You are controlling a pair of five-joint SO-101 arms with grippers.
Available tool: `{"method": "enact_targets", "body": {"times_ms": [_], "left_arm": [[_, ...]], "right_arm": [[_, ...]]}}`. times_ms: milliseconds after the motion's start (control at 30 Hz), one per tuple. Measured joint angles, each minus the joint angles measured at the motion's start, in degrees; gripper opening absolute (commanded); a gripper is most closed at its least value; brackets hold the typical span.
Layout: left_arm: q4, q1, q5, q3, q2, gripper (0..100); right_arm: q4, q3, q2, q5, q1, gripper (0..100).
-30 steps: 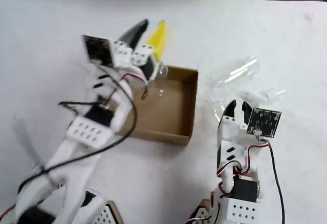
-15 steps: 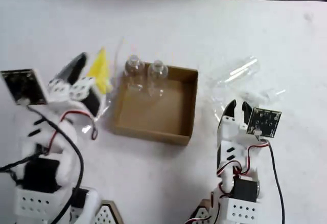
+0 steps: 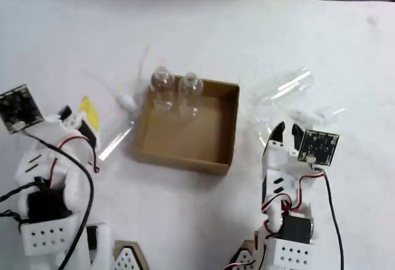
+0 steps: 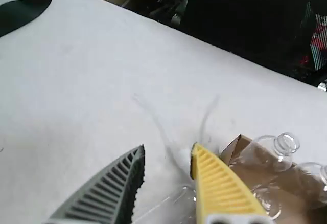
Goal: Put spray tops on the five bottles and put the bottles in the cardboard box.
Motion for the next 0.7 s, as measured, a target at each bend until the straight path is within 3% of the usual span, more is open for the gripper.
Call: {"method": "enact_targets", "body": {"times_ms": [167, 700], "left_arm": [[-4.57, 0.00, -4.40, 4.13, 0.00, 14], [-4.92, 0.26, -4.66, 5.89, 0.00, 14]], "right_arm": [[0.00, 0.00, 0.00, 0.00, 0.00, 8.4], [0.00, 0.00, 0.00, 0.00, 0.00, 8.4]]}}
